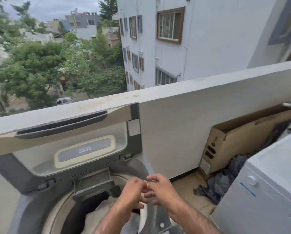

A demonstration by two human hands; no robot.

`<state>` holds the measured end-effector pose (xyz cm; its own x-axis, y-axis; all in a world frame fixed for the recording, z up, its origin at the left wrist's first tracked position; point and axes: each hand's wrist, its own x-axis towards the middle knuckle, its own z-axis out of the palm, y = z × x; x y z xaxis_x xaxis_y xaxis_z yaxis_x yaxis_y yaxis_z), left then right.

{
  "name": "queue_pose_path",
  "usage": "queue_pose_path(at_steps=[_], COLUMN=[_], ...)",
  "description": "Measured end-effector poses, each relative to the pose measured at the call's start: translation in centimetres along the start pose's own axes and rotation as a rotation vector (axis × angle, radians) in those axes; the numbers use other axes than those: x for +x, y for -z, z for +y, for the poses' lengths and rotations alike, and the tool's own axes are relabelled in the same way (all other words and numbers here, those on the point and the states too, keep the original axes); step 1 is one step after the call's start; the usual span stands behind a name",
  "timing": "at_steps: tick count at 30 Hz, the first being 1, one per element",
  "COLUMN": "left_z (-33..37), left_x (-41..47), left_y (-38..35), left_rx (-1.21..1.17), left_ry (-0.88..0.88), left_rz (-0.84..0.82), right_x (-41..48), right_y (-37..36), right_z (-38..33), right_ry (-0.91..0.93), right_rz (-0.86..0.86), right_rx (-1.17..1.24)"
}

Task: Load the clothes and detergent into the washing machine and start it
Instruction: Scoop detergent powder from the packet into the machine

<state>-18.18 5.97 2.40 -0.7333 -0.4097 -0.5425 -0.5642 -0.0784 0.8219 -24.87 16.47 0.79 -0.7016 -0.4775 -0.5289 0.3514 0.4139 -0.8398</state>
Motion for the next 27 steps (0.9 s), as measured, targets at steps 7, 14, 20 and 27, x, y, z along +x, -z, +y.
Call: queue_pose_path(at_steps=[7,14,20,27], left_z=[6.8,10.5,10.5,9.9], left_x=[-0.6,-2.8,-4.7,-9.7], left_y=[-11.5,-25.6,-37.9,-50.0], left_rx=[0.175,0.331,0.432,0.51], left_ry=[-0.173,-0.32,-0.346,-0.384], left_rz=[-0.186,-0.416,-0.618,-0.82], right_x=[-4.0,-9.6,-15.6,-23.0], right_y=[12.6,25.8,35.0,43.2], right_z=[-0.2,3.5,8.7,14.7], right_ry=[0.138,0.172,0.124,0.071], right_rz=[0.228,0.452,0.7,0.921], right_rx=[0.01,0.01,0.052,0.158])
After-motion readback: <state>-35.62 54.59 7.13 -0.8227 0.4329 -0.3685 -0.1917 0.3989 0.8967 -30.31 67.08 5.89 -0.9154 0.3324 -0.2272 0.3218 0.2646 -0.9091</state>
